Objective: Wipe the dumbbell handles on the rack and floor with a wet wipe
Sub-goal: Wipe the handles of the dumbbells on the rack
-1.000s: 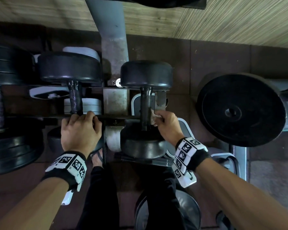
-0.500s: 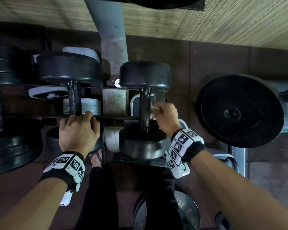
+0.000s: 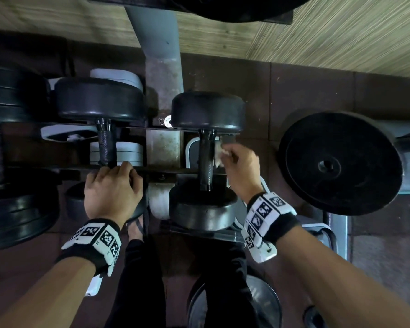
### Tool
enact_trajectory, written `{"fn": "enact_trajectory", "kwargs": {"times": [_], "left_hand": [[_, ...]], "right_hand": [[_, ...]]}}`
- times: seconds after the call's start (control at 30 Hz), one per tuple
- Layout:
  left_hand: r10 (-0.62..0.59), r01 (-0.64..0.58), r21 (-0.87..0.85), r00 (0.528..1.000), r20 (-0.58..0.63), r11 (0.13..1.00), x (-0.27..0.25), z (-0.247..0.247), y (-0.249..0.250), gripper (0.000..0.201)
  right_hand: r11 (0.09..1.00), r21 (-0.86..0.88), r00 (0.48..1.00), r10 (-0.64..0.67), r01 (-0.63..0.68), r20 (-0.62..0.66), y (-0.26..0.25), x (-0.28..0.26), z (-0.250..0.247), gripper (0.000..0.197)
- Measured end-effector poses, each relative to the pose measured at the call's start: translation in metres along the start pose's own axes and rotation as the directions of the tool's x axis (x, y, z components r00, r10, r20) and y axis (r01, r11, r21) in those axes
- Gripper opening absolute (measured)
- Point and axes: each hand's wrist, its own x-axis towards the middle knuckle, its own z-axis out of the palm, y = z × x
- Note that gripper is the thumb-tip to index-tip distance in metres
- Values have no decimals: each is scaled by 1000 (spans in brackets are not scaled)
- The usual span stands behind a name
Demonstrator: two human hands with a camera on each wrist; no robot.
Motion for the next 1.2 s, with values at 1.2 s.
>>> {"fn": "enact_trajectory", "kwargs": {"times": [1.2], "left_hand": [[-47, 55, -64, 993, 112, 996, 1, -6, 2, 27]], "right_hand": [[884, -124, 874, -410, 451, 260, 4, -3, 13, 22]]}}
